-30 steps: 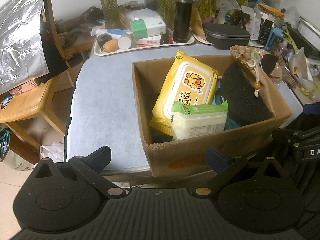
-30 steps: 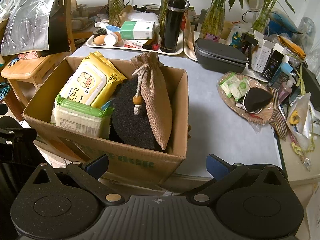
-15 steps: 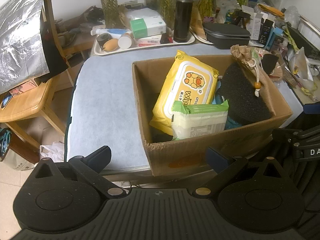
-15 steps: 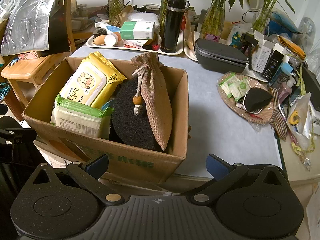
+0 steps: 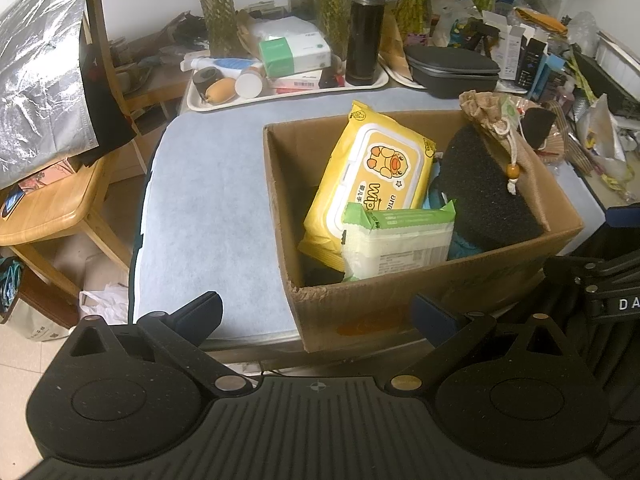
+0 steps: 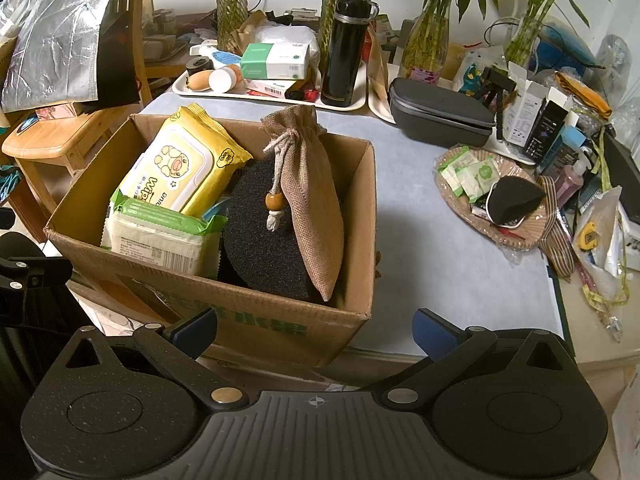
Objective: Organize soft objects
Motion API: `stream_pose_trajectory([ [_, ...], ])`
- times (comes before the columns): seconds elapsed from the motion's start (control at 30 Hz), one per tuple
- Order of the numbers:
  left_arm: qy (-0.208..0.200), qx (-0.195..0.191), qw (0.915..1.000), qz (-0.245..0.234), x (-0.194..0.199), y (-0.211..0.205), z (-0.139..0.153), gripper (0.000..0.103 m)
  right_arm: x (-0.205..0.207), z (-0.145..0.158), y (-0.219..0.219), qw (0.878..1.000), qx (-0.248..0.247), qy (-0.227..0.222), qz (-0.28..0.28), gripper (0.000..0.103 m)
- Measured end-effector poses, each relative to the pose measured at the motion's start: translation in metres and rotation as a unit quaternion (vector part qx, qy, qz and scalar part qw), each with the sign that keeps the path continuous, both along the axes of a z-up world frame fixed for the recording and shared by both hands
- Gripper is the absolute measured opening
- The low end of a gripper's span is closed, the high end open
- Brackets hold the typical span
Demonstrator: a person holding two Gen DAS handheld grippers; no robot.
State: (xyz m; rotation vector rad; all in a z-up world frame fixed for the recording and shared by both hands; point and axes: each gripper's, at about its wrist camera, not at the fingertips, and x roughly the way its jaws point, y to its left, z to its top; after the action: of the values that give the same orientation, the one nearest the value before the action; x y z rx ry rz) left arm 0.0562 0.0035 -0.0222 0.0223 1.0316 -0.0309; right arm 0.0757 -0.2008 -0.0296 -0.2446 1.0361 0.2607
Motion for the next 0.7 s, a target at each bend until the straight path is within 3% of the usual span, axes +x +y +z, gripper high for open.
stream_pose_trajectory([
  [0.7, 0.002, 0.001, 1.0000, -0.002, 0.0006, -0.0004, 0.0019, 0.103, -0.0003, 0.0001, 0.0003, 1.000, 0.000, 0.000, 0.000, 0.103],
])
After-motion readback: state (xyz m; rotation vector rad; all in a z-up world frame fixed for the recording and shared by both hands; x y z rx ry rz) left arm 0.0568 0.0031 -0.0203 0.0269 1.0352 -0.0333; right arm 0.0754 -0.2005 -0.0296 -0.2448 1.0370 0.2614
